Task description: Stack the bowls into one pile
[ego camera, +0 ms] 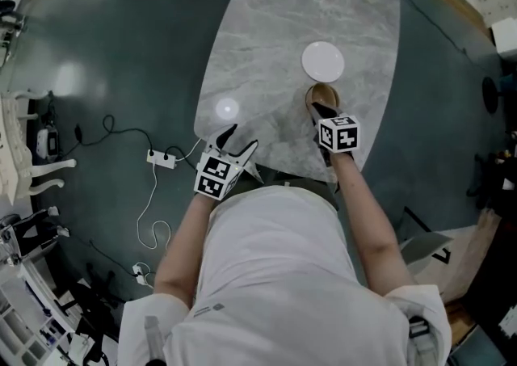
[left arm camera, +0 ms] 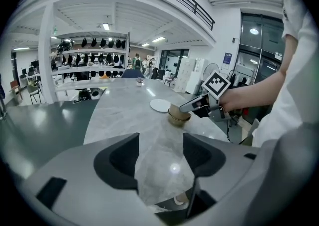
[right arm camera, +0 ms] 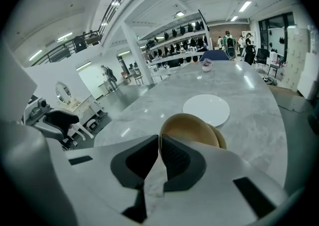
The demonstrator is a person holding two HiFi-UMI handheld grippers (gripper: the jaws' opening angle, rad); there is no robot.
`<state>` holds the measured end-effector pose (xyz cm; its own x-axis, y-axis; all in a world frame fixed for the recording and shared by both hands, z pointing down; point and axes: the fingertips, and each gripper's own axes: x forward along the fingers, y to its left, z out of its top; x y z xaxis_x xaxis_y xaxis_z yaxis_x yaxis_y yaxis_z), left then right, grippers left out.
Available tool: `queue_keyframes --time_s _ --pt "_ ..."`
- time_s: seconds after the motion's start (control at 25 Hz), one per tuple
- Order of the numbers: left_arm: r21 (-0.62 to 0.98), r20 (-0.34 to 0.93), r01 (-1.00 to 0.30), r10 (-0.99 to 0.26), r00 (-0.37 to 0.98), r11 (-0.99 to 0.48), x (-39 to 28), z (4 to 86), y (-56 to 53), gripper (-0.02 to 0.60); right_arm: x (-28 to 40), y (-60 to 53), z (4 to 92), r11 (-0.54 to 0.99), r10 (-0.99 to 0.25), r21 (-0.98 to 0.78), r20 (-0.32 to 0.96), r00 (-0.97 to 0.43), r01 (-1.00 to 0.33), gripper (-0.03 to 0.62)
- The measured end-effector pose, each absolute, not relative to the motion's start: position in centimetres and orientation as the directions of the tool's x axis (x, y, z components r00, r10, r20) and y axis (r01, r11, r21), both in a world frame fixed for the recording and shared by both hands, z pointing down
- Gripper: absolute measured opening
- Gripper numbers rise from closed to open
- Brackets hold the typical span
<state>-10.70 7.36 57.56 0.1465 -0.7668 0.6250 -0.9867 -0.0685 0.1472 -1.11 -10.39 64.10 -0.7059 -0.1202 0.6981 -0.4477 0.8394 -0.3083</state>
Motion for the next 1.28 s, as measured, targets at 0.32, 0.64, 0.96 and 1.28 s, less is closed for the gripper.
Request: queue_keyframes --time_s 0.32,0.64,0.96,1.28 --pt "0.162 0.635 -0.986 -0.762 0.124 -0.026 -11.4 58.1 8.1 0.276 -2.0 -10.0 65.6 0.850 -0.092 -0.295 0.731 -0.676 -0.436 0.156" --pt "0.165 0.630 -0.986 -0.765 0.133 -0.036 -11.2 58.2 8.0 0.276 -2.4 -9.9 63.5 0.863 -0.167 -0.244 0.688 -0.706 -0.442 0.099" --pt "0.166 0.631 -0.986 -0.766 0.125 -0.024 -10.7 58.0 8.8 0.276 -1.8 -10.1 64.5 0.868 -0.182 -0.204 0.716 -0.674 -0.452 0.025" --pt "0.170 0.639 -0.985 -0.763 0.096 0.018 -11.7 58.3 10.4 0.276 -2.5 -9.8 66.7 0.864 -0.149 -0.220 0.748 -0.647 -0.454 0.058"
